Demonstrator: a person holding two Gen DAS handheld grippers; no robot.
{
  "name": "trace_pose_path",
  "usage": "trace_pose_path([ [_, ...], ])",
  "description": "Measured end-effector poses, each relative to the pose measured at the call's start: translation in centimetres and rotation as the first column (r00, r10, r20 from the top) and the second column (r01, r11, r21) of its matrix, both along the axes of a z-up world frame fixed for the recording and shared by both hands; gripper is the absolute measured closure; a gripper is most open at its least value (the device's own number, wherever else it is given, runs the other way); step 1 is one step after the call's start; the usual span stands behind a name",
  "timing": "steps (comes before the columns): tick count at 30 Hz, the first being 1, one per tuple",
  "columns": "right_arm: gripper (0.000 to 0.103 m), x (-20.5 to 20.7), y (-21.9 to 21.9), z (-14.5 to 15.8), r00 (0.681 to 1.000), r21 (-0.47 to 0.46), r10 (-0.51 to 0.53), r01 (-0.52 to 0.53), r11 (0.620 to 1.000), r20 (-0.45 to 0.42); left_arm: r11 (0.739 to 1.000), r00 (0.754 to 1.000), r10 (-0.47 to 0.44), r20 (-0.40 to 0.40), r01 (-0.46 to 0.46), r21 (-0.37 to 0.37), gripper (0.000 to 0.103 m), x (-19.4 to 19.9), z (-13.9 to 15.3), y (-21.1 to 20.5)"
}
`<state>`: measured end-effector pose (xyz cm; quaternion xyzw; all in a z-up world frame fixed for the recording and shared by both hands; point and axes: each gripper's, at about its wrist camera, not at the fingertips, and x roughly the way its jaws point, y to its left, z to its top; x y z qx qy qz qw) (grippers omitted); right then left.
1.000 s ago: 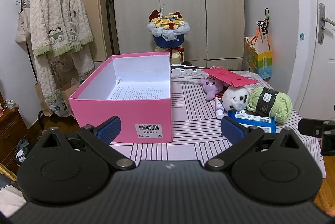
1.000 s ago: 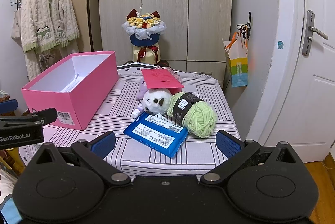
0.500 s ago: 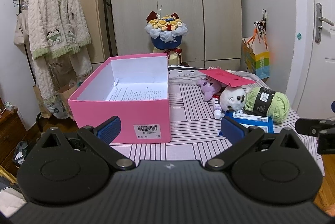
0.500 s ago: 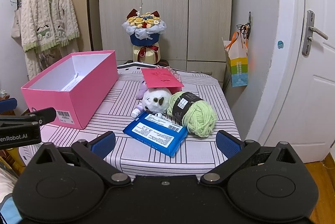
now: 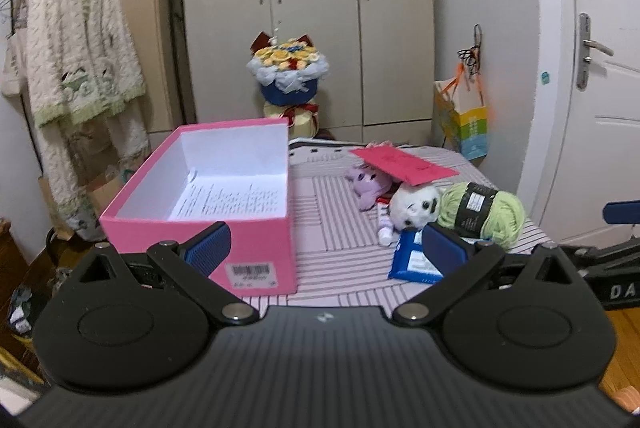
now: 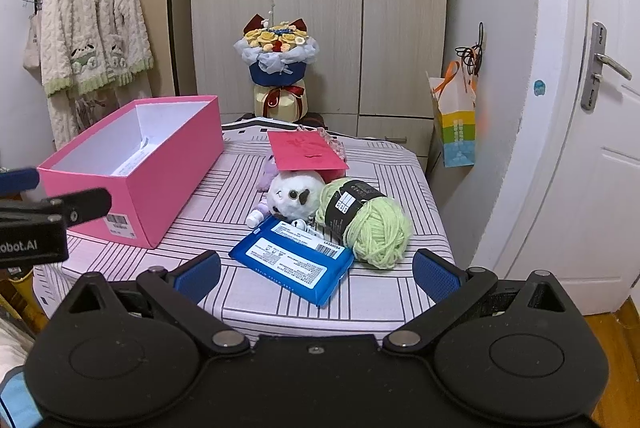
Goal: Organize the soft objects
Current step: 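Reach the left gripper to the blue snack packet and grasp it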
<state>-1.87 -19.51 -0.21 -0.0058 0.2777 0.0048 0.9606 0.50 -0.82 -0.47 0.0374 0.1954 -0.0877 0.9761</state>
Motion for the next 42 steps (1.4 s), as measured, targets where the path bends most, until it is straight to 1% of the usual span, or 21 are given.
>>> trace_pose_path([
  [2,0.000,0.2,-0.2,0.1,1.000,0.009,0.021,-0.021,1.000,0.007,1.000,1.000,-0.019,0.013,0.019,0.000,0.002,0.4,0.1,-0.4],
  [5,0.000,0.2,-1.1,-0.3,0.996,0.038,0.065,-0.068,0.997,0.067,0.999,0.999,-0.043,0.024,0.043,-0.011,0.002,1.3,0.0,-0.9],
  [8,0.000,0.6,-2.5,-2.0,0.987,0.063,0.116,-0.124,0.990,0.114,0.995,0.995,-0.090,0.039,0.091,-0.027,0.002,2.6,-0.7,-1.4],
  [11,0.000,2.0,-3.5,-4.4,0.985,0.058,0.145,-0.150,0.987,0.091,0.985,0.987,-0.159,-0.001,0.158,-0.064,0.002,4.7,-2.1,-2.0],
  [14,0.000,3.7,-3.6,-6.6,0.983,0.028,0.173,-0.175,0.984,0.052,0.979,0.980,-0.193,-0.048,0.189,-0.080,0.004,6.6,-3.5,-3.2],
  [16,0.000,4.8,-3.4,-7.8,0.981,0.020,0.189,-0.189,0.982,0.036,0.975,0.973,-0.214,-0.088,0.207,-0.080,0.012,7.9,-4.3,-4.3],
  [17,0.000,5.1,-3.2,-8.3,0.980,0.012,0.194,-0.195,0.981,0.033,0.970,0.966,-0.235,-0.104,0.228,-0.080,0.013,8.3,-4.6,-4.8],
  [18,0.001,5.5,-3.0,-8.7,0.979,0.005,0.204,-0.204,0.979,0.028,0.965,0.960,-0.257,-0.110,0.248,-0.084,0.017,8.7,-5.0,-5.2],
  [19,0.001,5.9,-2.8,-9.1,0.977,-0.001,0.214,-0.214,0.977,0.020,0.961,0.954,-0.273,-0.122,0.264,-0.084,0.022,9.3,-5.3,-5.7],
  [20,0.002,6.1,-2.6,-9.4,0.975,-0.002,0.223,-0.223,0.975,0.018,0.959,0.950,-0.282,-0.136,0.274,-0.075,0.024,9.7,-5.8,-6.2],
  [23,0.008,6.9,-1.9,-10.3,0.966,-0.010,0.256,-0.256,0.967,0.022,0.959,0.941,-0.282,-0.186,0.277,-0.052,0.030,11.6,-7.3,-7.3],
  [25,0.008,7.6,-1.7,-10.9,0.967,-0.021,0.254,-0.253,0.967,0.017,0.961,0.930,-0.275,-0.244,0.271,-0.053,0.041,13.3,-8.6,-7.7],
  [28,0.009,8.5,-2.1,-11.6,0.971,0.010,0.237,-0.237,0.971,-0.001,0.964,0.916,-0.267,-0.298,0.257,-0.074,0.045,15.0,-10.0,-7.5],
  [32,0.011,9.5,-2.9,-12.4,0.976,0.061,0.216,-0.215,0.975,-0.019,0.964,0.906,-0.267,-0.327,0.250,-0.094,0.046,16.1,-10.9,-7.2],
  [34,0.012,9.7,-3.0,-12.7,0.978,0.074,0.211,-0.210,0.975,-0.006,0.963,0.900,-0.269,-0.342,0.246,-0.108,0.046,16.5,-11.2,-7.2],
  [36,0.019,9.7,-2.7,-13.0,0.977,0.062,0.215,-0.215,0.975,0.010,0.962,0.896,-0.272,-0.351,0.242,-0.129,0.047,16.9,-11.4,-7.2],
  [37,0.022,9.6,-2.5,-13.1,0.976,0.059,0.218,-0.219,0.974,0.020,0.960,0.890,-0.279,-0.362,0.242,-0.145,0.048,17.1,-11.4,-7.2],
  [38,0.023,9.5,-2.3,-13.1,0.976,0.060,0.217,-0.219,0.974,0.027,0.953,0.877,-0.299,-0.375,0.251,-0.172,0.051,17.2,-11.4,-7.1],
  [39,0.024,9.5,-2.1,-13.2,0.978,0.057,0.206,-0.207,0.977,0.031,0.935,0.852,-0.347,-0.393,0.280,-0.220,0.056,17.2,-11.5,-6.9],
  [40,0.025,9.4,-2.0,-13.3,0.980,0.057,0.196,-0.198,0.979,0.036,0.929,0.841,-0.363,-0.401,0.290,-0.232,0.056,17.2,-11.4,-6.8],
  [42,0.030,9.2,-1.8,-13.2,0.981,0.060,0.189,-0.192,0.980,0.044,0.929,0.841,-0.368,-0.396,0.310,-0.203,0.057,16.6,-11.1,-7.0],
])
